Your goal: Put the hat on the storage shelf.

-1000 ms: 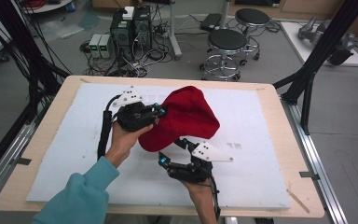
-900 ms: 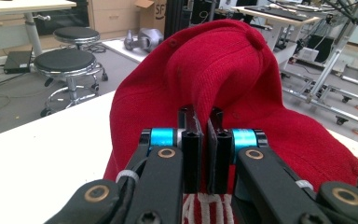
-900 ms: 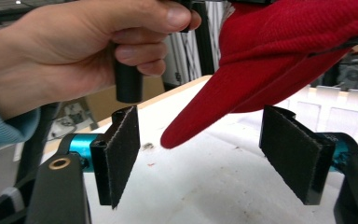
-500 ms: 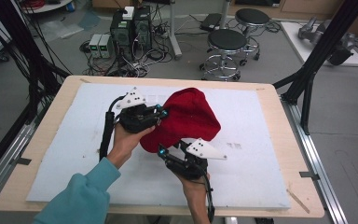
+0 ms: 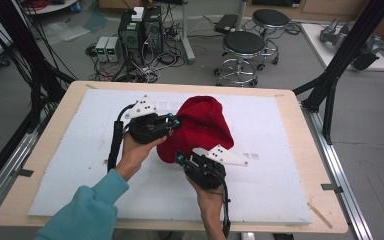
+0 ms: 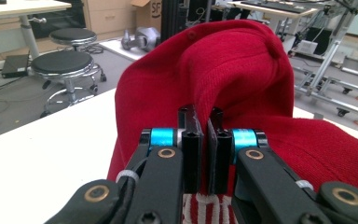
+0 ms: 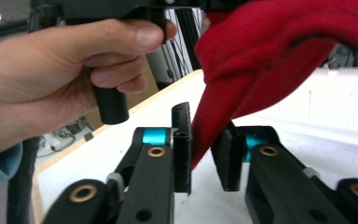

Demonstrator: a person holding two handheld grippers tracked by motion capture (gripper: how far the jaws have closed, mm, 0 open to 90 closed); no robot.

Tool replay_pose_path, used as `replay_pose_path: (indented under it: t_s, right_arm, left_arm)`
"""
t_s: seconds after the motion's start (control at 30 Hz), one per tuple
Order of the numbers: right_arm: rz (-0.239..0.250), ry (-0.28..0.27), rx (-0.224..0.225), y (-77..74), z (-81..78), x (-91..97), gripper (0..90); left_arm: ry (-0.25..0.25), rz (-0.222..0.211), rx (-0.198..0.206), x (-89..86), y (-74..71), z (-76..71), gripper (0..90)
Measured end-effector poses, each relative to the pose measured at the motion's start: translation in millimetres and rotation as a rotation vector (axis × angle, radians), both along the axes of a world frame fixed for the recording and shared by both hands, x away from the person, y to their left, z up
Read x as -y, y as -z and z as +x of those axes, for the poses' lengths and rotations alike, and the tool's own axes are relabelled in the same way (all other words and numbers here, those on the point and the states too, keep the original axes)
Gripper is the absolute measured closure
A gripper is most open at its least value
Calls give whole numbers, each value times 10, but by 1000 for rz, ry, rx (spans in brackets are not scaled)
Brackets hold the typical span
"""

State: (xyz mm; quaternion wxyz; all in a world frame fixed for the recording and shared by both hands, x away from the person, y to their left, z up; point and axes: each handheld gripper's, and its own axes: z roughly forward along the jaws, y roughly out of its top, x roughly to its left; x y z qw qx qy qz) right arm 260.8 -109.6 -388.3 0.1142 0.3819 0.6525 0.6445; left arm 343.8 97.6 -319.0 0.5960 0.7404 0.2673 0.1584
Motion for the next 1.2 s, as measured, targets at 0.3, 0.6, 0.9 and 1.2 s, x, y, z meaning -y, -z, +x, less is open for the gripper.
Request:
replay_pose_path:
  t_s: [0.3, 0.6, 0.9, 1.2]
  right_arm:
    - [2, 9, -60, 0, 13, 37, 856]
    - [-54, 34, -49, -5, -1, 45, 857]
    - [-78, 46, -48, 0, 3, 66, 857]
    - [-126, 85, -14, -114, 65, 132, 857]
  left_arm:
    - [18, 9, -3, -20, 21, -3, 856]
    - [5, 10, -71, -62, 25, 28, 452]
    - [16, 23, -97, -197, 18, 51, 164]
    - [-33, 138, -15, -653, 91, -79, 171]
